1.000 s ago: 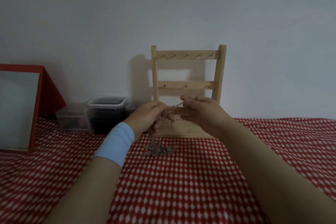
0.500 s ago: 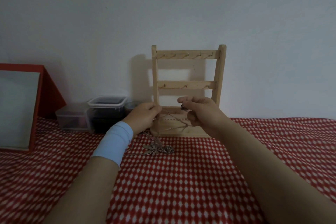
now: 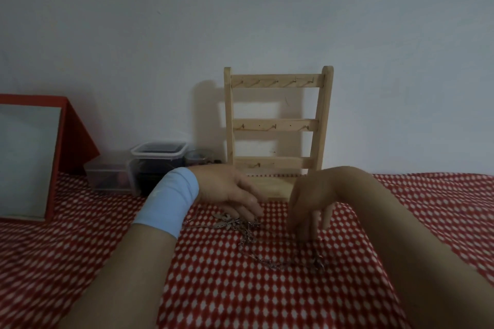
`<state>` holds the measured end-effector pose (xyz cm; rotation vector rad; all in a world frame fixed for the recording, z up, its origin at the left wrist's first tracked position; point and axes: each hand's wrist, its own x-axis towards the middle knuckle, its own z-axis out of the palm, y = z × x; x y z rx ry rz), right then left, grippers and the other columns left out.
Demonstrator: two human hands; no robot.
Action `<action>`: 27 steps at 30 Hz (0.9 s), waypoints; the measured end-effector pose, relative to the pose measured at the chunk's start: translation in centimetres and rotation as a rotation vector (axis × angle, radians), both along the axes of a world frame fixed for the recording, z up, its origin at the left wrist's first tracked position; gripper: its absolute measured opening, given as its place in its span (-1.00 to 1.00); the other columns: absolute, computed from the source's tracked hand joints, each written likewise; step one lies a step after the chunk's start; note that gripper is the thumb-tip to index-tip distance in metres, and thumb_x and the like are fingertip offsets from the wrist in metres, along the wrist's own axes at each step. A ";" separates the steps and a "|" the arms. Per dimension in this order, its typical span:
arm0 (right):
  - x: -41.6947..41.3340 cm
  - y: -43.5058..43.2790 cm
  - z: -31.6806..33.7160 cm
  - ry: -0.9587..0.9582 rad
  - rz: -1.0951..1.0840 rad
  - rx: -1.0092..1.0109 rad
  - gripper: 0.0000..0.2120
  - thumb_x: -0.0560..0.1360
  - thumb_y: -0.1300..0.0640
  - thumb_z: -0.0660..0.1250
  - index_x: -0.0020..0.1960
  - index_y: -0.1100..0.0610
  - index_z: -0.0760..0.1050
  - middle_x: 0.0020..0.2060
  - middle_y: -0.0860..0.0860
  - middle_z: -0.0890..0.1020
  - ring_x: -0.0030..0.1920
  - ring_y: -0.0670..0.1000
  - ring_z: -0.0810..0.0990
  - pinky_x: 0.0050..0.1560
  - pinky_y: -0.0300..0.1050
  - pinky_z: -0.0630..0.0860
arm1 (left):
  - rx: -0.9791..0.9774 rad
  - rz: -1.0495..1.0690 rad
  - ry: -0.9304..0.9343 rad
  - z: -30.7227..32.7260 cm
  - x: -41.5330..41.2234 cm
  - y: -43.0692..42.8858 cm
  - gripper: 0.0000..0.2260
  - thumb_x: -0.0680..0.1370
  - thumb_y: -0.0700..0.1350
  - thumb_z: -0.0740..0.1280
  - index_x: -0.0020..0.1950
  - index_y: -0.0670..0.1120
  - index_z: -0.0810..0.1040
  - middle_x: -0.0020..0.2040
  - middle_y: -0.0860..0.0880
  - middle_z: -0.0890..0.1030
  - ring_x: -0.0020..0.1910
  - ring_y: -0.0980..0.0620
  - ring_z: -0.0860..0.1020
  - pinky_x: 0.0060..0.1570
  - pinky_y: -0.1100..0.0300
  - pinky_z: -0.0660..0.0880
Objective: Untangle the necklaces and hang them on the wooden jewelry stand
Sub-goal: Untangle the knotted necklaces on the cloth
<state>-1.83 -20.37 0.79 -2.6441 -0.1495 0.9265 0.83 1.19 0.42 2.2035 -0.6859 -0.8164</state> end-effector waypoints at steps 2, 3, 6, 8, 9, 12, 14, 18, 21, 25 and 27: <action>0.5 0.6 -0.9 -0.261 0.017 0.052 -0.78 0.60 0.00 0.37 0.14 0.08 0.69 -0.08 -0.05 0.77 -0.02 -0.04 0.74 0.22 0.00 0.61 | 0.007 0.091 -0.228 -0.4 0.8 0.6 -0.80 0.56 -0.12 0.38 0.18 0.00 0.64 0.01 0.02 0.72 -0.03 0.11 0.68 0.12 0.18 0.57; 0.8 1.2 -1.5 -0.402 0.005 0.091 -0.81 0.60 0.00 0.37 0.09 0.05 0.69 -0.09 -0.08 0.75 -0.03 -0.05 0.71 0.22 -0.03 0.60 | 0.031 0.132 -0.328 -0.7 1.1 0.7 -0.81 0.53 -0.12 0.41 0.13 0.03 0.67 -0.02 0.07 0.72 -0.06 0.13 0.67 0.11 0.22 0.56; 1.3 3.5 -3.8 -0.557 0.013 0.152 -0.81 0.58 -0.04 0.38 0.08 0.02 0.69 -0.03 -0.09 0.72 -0.01 -0.10 0.64 0.19 -0.08 0.58 | 0.206 0.144 -0.465 -2.3 1.5 0.8 -0.75 0.49 -0.14 0.43 0.16 0.03 0.66 0.06 0.13 0.65 0.03 0.13 0.60 0.20 0.23 0.47; 1.5 4.6 -5.1 -0.511 0.084 0.105 -0.74 0.54 -0.09 0.42 0.15 -0.01 0.69 0.02 -0.09 0.71 0.02 -0.10 0.62 0.16 -0.14 0.56 | 0.318 0.113 -0.424 -3.4 1.8 0.6 -0.67 0.46 -0.07 0.47 0.22 0.01 0.62 0.12 0.07 0.63 0.11 0.06 0.58 0.24 0.13 0.48; 1.6 4.7 -5.5 -0.496 0.091 0.102 -0.72 0.52 -0.11 0.45 0.16 -0.01 0.70 0.02 -0.09 0.71 0.02 -0.11 0.62 0.13 -0.16 0.54 | 0.364 0.098 -0.398 -3.8 1.9 0.4 -0.62 0.44 -0.02 0.49 0.25 -0.01 0.59 0.16 0.04 0.61 0.14 0.02 0.56 0.25 0.08 0.48; 1.8 4.2 -5.6 -0.494 0.070 0.177 -0.78 0.47 -0.10 0.51 0.04 -0.02 0.74 -0.05 -0.12 0.72 -0.02 -0.14 0.63 0.05 -0.20 0.55 | 0.429 0.095 -0.388 -4.2 2.2 0.4 -0.50 0.42 0.05 0.51 0.32 -0.02 0.51 0.24 0.03 0.53 0.21 0.01 0.51 0.28 0.07 0.45; 2.0 3.7 -5.6 -0.481 0.064 0.211 -0.80 0.49 -0.11 0.49 0.00 -0.02 0.74 -0.09 -0.12 0.72 -0.06 -0.15 0.63 -0.02 -0.21 0.55 | 0.424 0.111 -0.395 -4.2 2.2 0.5 -0.58 0.42 0.04 0.51 0.23 -0.01 0.54 0.17 0.05 0.53 0.17 0.03 0.51 0.21 0.13 0.47; 2.4 2.3 -5.8 -0.478 -0.115 0.443 -0.85 0.59 0.04 0.41 0.04 0.08 0.69 -0.15 -0.04 0.73 -0.20 -0.10 0.72 -0.18 -0.23 0.65 | 0.321 0.216 -0.433 -4.4 2.8 1.0 -0.89 0.47 -0.08 0.41 -0.21 -0.02 0.52 -0.17 0.06 0.52 -0.09 0.04 0.52 -0.16 0.23 0.46; 2.6 1.8 -6.1 -0.491 -0.259 0.705 -0.87 0.62 0.12 0.37 0.04 0.15 0.66 -0.09 0.03 0.75 -0.10 -0.05 0.74 -0.10 -0.20 0.67 | 0.323 0.256 -0.418 -3.9 2.9 1.6 -0.81 0.47 -0.13 0.37 -0.32 -0.01 0.45 -0.27 0.05 0.48 -0.25 0.10 0.44 -0.25 0.23 0.38; 2.8 2.3 -6.9 -0.510 -0.301 0.822 -0.89 0.63 0.14 0.35 0.01 0.13 0.65 -0.08 0.02 0.76 -0.03 -0.03 0.73 0.08 -0.12 0.64 | 0.425 0.238 -0.293 -3.0 2.7 2.2 -0.90 0.46 -0.06 0.44 -0.20 -0.01 0.55 -0.17 0.01 0.57 -0.21 0.06 0.50 -0.14 0.18 0.49; 2.7 2.6 -7.0 -0.497 -0.268 0.838 -0.86 0.65 0.14 0.31 0.04 0.16 0.63 -0.09 0.02 0.76 -0.04 -0.03 0.73 0.08 -0.12 0.65 | 0.490 0.258 -0.267 -2.3 2.6 2.3 -0.84 0.51 -0.09 0.37 0.06 -0.09 0.61 -0.06 -0.07 0.60 -0.18 0.00 0.53 -0.15 0.17 0.51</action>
